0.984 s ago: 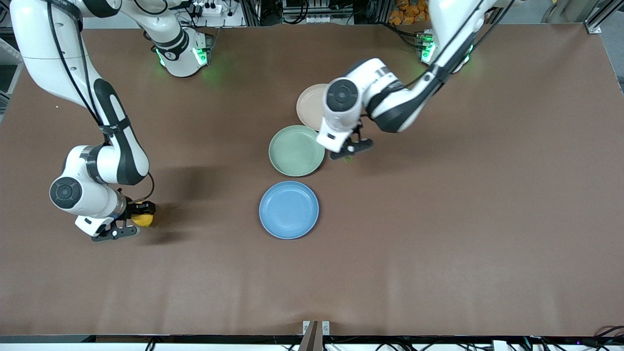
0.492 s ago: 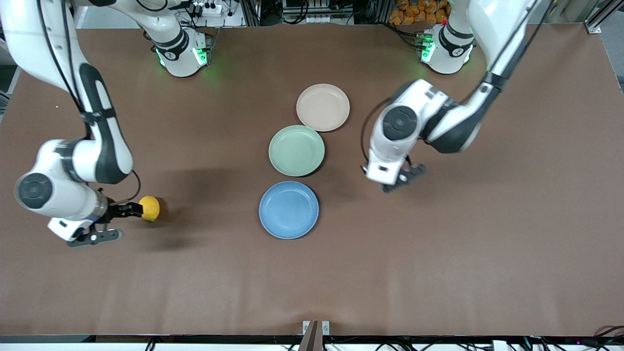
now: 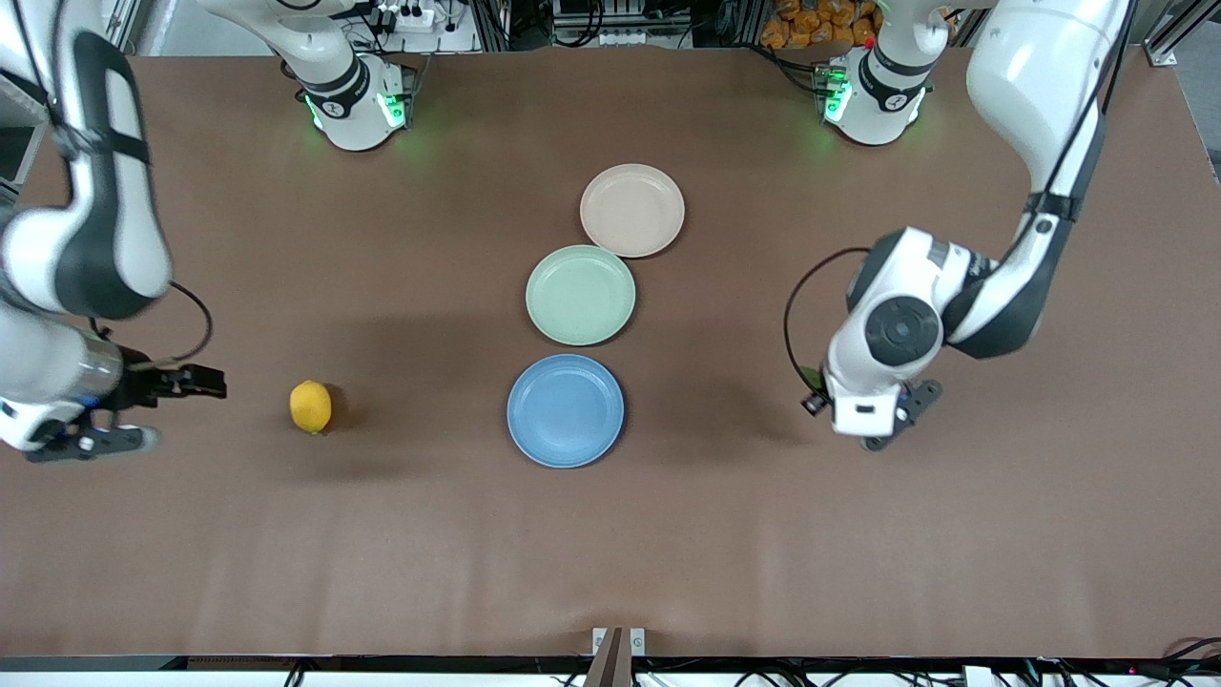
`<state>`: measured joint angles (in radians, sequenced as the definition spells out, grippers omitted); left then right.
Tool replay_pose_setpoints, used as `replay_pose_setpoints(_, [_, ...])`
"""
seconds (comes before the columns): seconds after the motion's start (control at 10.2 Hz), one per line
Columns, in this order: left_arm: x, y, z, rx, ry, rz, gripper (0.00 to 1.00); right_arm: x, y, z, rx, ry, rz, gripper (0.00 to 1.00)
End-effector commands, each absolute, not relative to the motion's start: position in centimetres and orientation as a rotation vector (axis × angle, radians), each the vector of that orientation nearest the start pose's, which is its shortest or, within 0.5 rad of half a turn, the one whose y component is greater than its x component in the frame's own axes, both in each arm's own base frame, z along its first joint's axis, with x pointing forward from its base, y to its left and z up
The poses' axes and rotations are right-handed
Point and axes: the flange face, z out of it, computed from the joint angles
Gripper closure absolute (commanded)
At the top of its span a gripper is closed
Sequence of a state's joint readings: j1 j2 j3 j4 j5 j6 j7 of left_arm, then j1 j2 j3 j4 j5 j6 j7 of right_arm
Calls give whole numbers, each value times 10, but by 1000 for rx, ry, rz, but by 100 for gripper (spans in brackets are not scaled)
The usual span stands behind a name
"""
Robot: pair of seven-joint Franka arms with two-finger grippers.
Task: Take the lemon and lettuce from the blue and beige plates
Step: 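Lower the lettuce onto the table with the left gripper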
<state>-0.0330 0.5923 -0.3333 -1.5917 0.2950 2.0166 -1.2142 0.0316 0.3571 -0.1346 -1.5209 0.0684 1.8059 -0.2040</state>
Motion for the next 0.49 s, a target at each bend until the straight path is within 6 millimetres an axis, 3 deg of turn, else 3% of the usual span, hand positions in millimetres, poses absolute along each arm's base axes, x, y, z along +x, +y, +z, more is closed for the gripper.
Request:
replay_pose_setpoints(0.0, [678,-164,278,-2801,-1104,22,100,622,-61,520,-3063,-44,59,0])
replay_pose_setpoints(0.1, [684,-149,279,-2801,-1136,7,43,612,-66,542,-3063,-34,61,0])
replay_pose_setpoints(0.2, [684,-145,275,-2819,-1070,10,0,602,-75,566,-3060,-14,89,0])
replay_pose_setpoints(0.39, [687,-130,277,-2830,-1040,10,0,591,-71,599,-3055,-29,144,0])
